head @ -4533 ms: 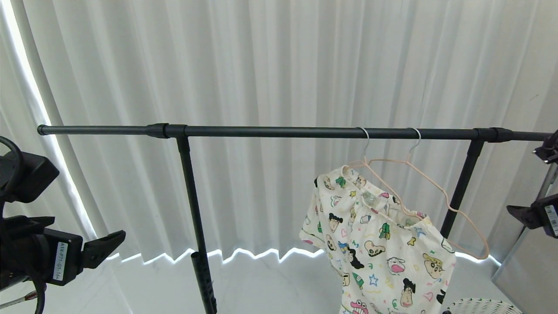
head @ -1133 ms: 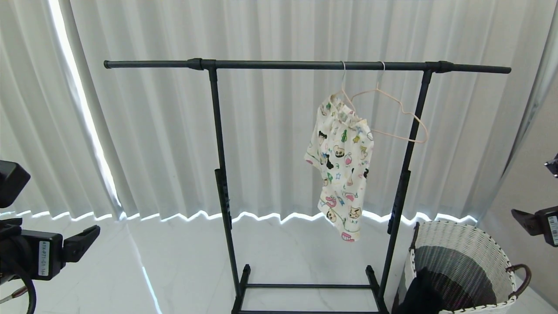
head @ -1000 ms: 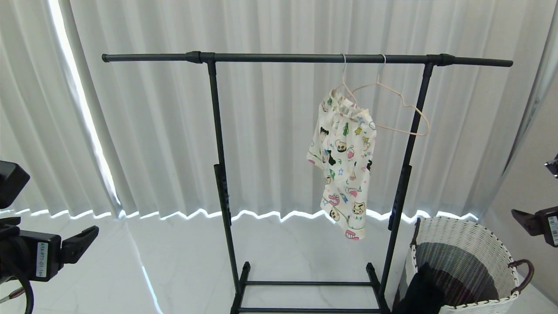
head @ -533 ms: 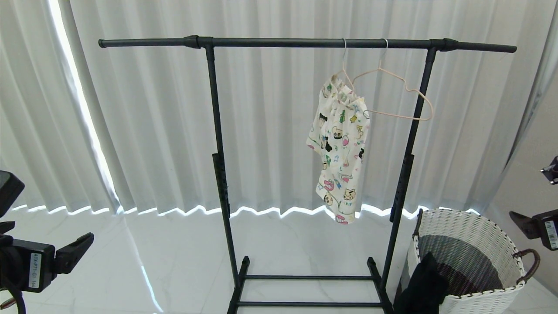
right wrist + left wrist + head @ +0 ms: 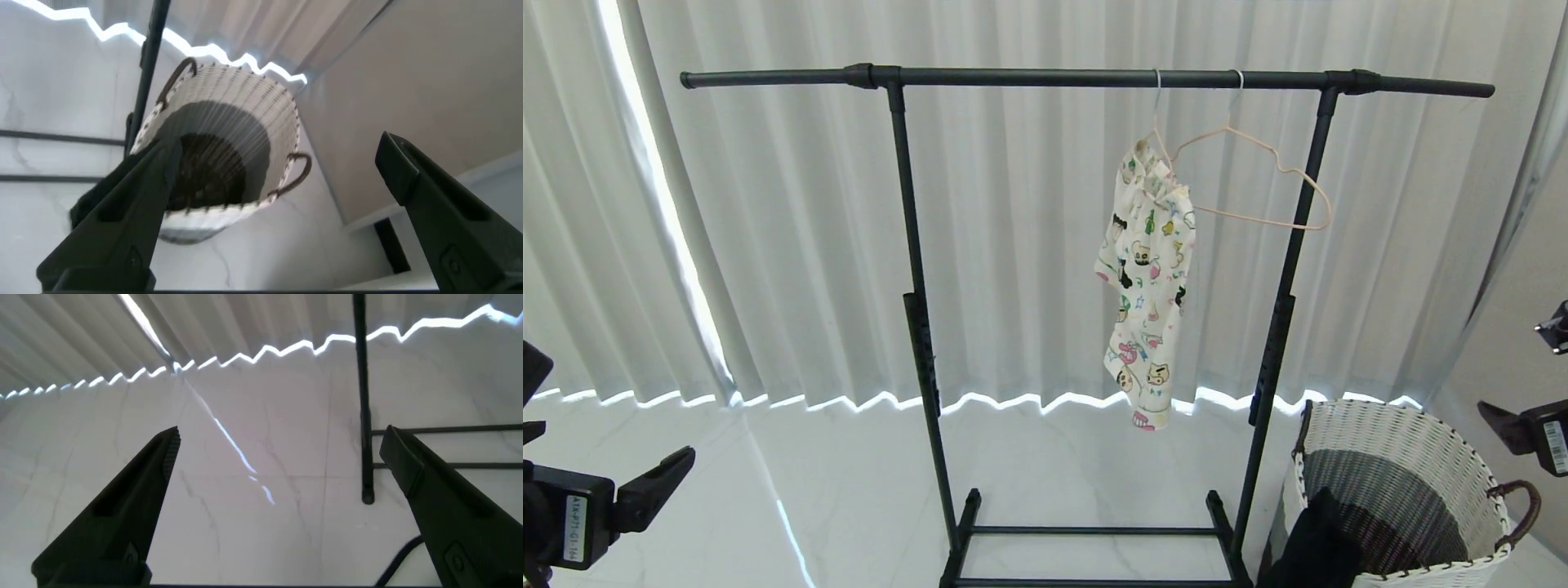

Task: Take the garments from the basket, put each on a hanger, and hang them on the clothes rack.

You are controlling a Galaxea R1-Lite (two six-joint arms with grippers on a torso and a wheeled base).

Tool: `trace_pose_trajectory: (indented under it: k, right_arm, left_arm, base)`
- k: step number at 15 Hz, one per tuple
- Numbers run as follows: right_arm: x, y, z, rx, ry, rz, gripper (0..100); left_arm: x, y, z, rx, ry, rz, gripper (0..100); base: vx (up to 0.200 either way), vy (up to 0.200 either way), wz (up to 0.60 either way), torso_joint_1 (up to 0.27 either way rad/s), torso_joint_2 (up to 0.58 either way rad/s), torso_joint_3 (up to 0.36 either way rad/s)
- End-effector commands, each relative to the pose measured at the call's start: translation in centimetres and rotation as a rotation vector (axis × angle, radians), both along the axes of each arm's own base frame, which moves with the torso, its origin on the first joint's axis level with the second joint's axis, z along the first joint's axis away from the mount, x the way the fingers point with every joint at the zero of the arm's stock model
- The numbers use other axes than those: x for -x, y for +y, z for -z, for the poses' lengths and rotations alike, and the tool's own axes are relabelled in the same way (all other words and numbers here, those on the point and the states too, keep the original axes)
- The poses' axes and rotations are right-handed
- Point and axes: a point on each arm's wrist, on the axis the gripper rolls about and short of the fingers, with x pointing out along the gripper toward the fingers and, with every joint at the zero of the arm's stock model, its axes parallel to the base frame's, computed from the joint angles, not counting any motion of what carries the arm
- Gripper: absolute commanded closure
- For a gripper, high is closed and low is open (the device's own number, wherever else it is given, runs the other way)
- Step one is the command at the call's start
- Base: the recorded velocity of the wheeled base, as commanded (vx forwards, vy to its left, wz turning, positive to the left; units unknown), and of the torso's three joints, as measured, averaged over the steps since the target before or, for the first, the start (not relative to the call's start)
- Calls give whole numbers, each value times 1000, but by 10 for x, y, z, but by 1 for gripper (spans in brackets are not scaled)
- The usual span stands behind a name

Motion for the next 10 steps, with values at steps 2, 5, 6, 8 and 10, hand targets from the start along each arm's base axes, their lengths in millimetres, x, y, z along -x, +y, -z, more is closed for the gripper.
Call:
trace_pose_trajectory:
  k: [2,5,6,8,10]
  right_arm:
    - [1,0,-1,0,-4,0,0]
    - [1,0,0,-1,-4,-3,0]
    - [1,0,0,-1,-3,-6,0]
    - [2,1,4,-5,13,-19,0]
    - [3,1,9,-15,29,-46,0]
  left_arm:
    - [2,-1,0,1,-3,13,0]
    - [3,-1,0,4,-12,12,0]
    - [4,-1,-1,5,-16,12,0]
    - [6,-1,1,6,-16,11,0]
    - [6,-1,2,6,-12,10,0]
  base:
    - [200,-200,0,7,5,2]
    - [133,-67,0,3,2,3]
    - [0,0,0,0,0,0]
    - [0,0,0,0,0,0]
    - [0,0,0,0,0,0]
